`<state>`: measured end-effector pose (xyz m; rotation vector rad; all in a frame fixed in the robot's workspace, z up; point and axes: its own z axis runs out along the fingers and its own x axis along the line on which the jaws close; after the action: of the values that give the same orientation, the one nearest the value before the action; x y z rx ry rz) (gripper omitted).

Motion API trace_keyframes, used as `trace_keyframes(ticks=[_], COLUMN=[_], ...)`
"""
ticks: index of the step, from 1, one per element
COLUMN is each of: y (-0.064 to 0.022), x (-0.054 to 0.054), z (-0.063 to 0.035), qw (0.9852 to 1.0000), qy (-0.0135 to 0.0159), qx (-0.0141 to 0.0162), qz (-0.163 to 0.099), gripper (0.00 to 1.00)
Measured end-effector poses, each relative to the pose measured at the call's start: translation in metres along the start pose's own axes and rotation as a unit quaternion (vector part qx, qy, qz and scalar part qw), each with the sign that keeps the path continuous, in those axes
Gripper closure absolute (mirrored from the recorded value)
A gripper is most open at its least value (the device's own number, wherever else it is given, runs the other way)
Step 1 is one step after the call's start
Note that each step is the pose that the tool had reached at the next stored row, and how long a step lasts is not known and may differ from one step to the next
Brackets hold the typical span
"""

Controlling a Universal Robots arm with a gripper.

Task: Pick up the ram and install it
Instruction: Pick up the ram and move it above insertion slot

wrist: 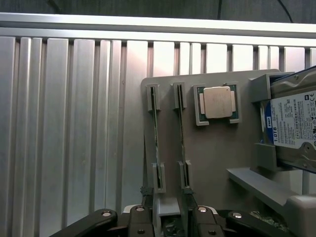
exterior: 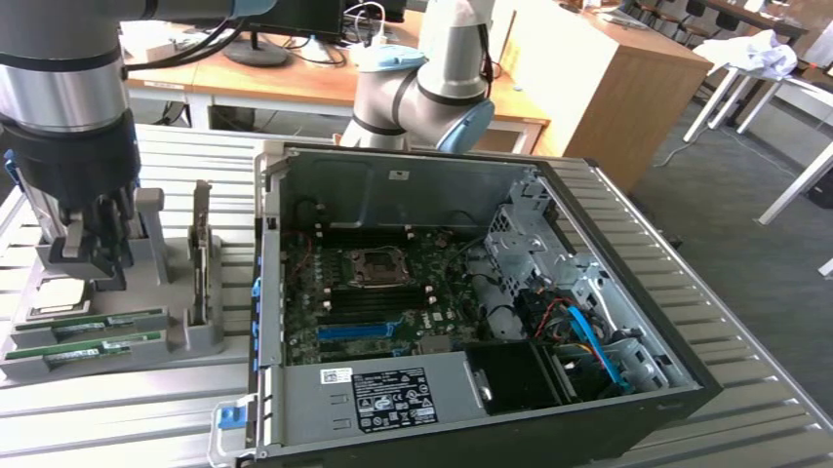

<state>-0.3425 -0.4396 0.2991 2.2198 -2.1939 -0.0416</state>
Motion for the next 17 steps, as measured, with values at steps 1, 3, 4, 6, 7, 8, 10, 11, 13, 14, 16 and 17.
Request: trace_keyframes(ticks=[1,3,4,6,7,8,10,11,13,14,16,17], y=[0.0000,0.0000,-0.0001,-0.0001,-0.0002,-0.0002,-0.0002,-0.0002,-0.0003,-0.0003,-0.0003,-0.0003], x=[0.0000,0.0000,0.0000,0.0000,0.0000,0.0000,0.0000,0.0000,0.0000,0.0000,0.0001,0.0001], z=[0.0006,0.0018,0.0023,0.0039,0.0050,0.0055,0.0067,0.0072,0.0083,0.0088,0.0099,0.0105], qw=[1.0000,1.0000,1.0000,1.0000,1.0000,1.0000,1.0000,1.0000,1.0000,1.0000,1.0000,1.0000], qy=[0.0000,0.0002,0.0003,0.0005,0.0006,0.0007,0.0009,0.0010,0.0011,0.0012,0.0014,0.0014], qx=[0.0001,0.0000,0.0000,0.0000,0.0000,0.0000,0.0000,0.0000,0.0001,0.0000,0.0000,0.0000], qz=[0.000,0.000,0.000,0.000,0.000,0.000,0.000,0.000,0.000,0.000,0.000,0.000], gripper=[0.64,0.64,0.64,0.64,0.64,0.64,0.64,0.64,0.64,0.64,0.64,0.64])
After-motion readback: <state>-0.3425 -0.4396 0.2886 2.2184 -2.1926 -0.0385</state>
